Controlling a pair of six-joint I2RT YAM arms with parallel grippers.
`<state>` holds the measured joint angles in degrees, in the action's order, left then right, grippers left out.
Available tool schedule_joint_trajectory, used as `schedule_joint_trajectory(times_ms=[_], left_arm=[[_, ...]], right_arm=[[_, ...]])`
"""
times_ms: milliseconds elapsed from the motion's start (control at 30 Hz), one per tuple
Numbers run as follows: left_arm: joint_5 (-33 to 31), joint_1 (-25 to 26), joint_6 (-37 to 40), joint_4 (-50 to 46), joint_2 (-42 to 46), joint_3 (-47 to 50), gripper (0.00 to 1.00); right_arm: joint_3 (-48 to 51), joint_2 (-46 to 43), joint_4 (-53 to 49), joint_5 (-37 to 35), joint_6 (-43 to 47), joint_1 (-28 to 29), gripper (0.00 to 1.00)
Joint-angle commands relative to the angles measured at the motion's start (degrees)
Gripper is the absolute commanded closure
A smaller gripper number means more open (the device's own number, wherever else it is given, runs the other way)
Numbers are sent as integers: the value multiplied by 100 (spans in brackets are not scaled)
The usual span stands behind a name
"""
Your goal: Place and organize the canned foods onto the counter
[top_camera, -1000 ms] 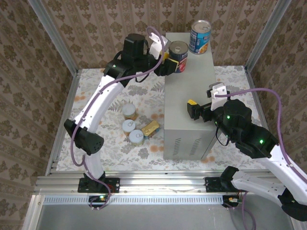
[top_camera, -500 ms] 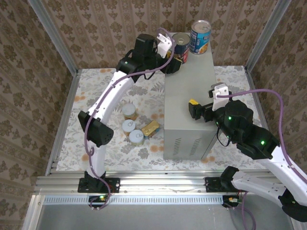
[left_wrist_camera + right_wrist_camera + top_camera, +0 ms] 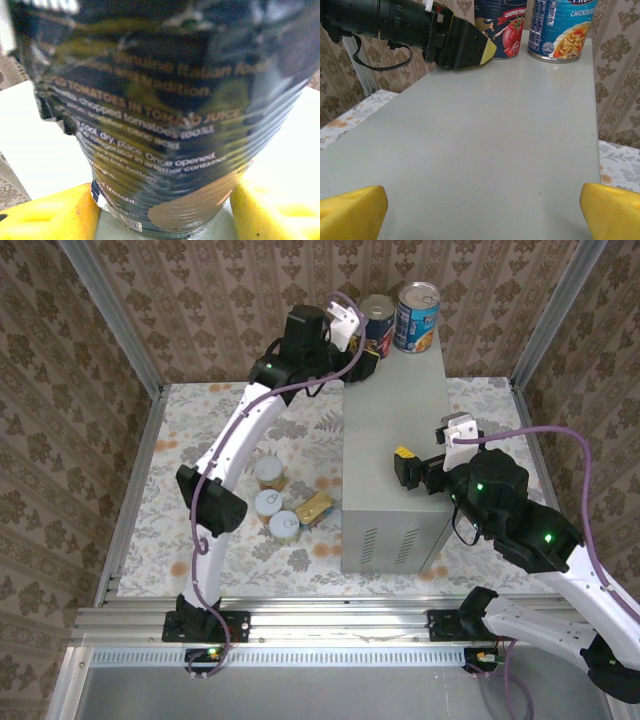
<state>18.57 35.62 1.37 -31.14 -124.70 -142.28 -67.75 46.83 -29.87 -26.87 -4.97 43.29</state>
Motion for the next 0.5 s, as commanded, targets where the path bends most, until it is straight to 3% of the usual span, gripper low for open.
schedule_joint_trajectory(times_ms=[0,467], left_arm=[[-163,-108,48,-147,-208,-204,31],[-90,-154,39,-198,-273,-284,27]], right_arm=[[33,-35,-2,-240,-85,19,0],[16,83,95,-213,-56,22,0]])
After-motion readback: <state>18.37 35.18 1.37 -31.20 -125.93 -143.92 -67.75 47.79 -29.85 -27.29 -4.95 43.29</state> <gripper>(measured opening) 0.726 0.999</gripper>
